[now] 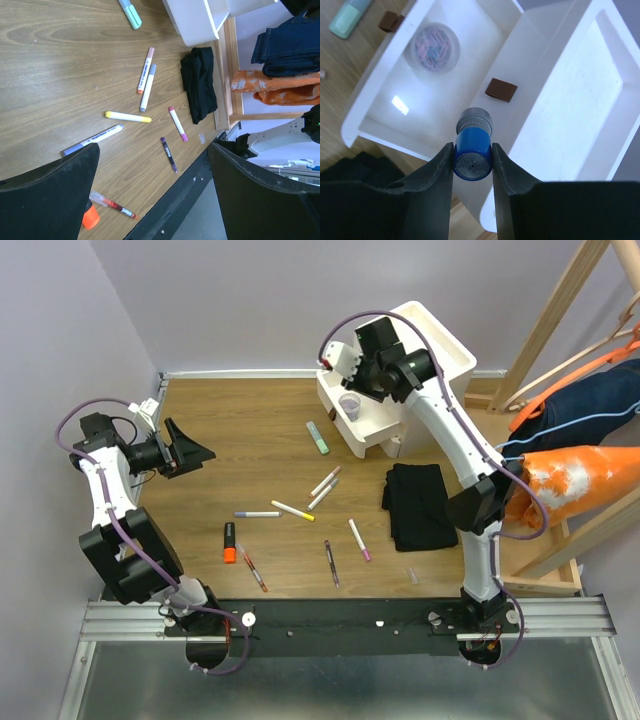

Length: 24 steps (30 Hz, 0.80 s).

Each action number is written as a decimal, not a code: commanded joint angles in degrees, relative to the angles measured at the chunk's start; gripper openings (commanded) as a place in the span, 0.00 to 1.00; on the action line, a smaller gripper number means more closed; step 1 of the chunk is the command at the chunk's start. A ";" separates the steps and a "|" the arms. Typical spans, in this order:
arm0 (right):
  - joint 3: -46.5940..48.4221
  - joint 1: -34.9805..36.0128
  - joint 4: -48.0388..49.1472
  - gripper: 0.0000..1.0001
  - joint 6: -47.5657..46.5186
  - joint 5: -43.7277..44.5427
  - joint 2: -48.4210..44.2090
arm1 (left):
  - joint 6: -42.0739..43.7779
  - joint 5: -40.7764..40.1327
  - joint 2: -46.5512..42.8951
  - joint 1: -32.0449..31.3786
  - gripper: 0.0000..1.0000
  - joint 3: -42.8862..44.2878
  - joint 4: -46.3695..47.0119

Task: Sort the stationery into containers
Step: Place the stationery in the drawer.

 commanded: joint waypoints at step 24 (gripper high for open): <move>-2.51 -4.24 3.01 0.67 7.47 -12.56 2.91 | 3.31 -15.44 7.39 -4.11 0.99 9.36 -5.53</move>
